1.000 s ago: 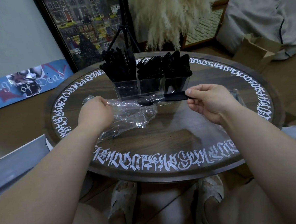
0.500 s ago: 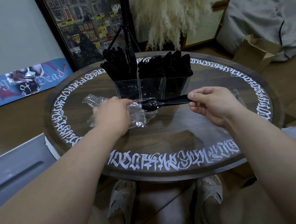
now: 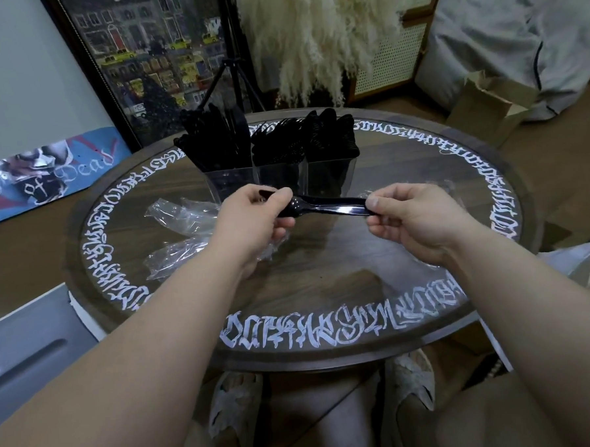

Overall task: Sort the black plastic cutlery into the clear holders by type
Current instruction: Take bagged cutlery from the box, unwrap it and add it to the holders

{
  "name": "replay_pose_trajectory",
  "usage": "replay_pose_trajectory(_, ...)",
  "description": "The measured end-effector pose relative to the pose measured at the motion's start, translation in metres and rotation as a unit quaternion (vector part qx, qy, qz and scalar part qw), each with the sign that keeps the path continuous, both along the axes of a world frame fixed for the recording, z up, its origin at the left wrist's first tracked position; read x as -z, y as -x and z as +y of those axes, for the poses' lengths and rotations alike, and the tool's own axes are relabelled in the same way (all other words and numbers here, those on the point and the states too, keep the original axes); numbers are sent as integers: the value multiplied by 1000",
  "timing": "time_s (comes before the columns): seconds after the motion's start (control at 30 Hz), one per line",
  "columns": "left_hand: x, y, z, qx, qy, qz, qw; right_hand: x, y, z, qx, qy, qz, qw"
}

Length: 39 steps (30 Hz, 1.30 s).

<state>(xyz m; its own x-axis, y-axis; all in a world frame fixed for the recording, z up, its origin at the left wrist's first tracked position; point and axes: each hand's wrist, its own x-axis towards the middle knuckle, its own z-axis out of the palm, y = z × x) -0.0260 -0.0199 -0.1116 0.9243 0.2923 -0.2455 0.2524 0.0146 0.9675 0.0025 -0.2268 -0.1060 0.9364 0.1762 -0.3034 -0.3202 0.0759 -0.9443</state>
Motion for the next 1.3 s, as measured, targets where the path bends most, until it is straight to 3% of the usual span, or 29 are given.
replay_pose_trajectory(0.07, -2, -2, 0, -4, 5, -8, 1000, 1, 0, 1, -22, 57, -2, 998)
replay_pose_trajectory(0.13, -3, -2, -1, 8, -10, -17, 1000, 5, -2, 2, -37, 188, -54, 980)
replay_pose_trajectory(0.23, -3, -1, -7, 19, -39, -19, 999, 7, -2, 11, -69, 440, -244, 862)
replay_pose_trajectory(0.3, -2, -1, -10, 23, -50, -19, 998, 8, 2, 24, -98, 480, -368, 790)
replay_pose_trajectory(0.37, -2, 0, -11, 29, -55, -18, 998, 13, 5, 38, -123, 488, -444, 742)
replay_pose_trajectory(0.47, -3, 1, -11, 34, -63, -12, 997, 21, 4, 51, -93, 499, -488, 710)
replay_pose_trajectory(0.67, -9, 5, -2, 16, -55, -9, 998, 23, 3, 56, -99, 458, -516, 717)
replay_pose_trajectory(0.77, -14, 8, 5, -2, -98, -32, 995, 21, 5, 57, -92, 432, -496, 747)
replay_pose_trajectory(0.83, -18, 11, 10, -28, -149, -70, 986, 18, 7, 58, -58, 402, -460, 790)
replay_pose_trajectory(0.93, -30, 21, 18, -70, -241, -132, 959, 9, 10, 58, -28, 318, -366, 874)
replay_pose_trajectory(1.03, -45, 28, 27, -103, -261, -197, 940, -8, 12, 62, -19, 238, -287, 928)
replay_pose_trajectory(1.3, -103, 21, 52, -107, -421, -278, 857, -57, 8, 71, 21, 168, -229, 958)
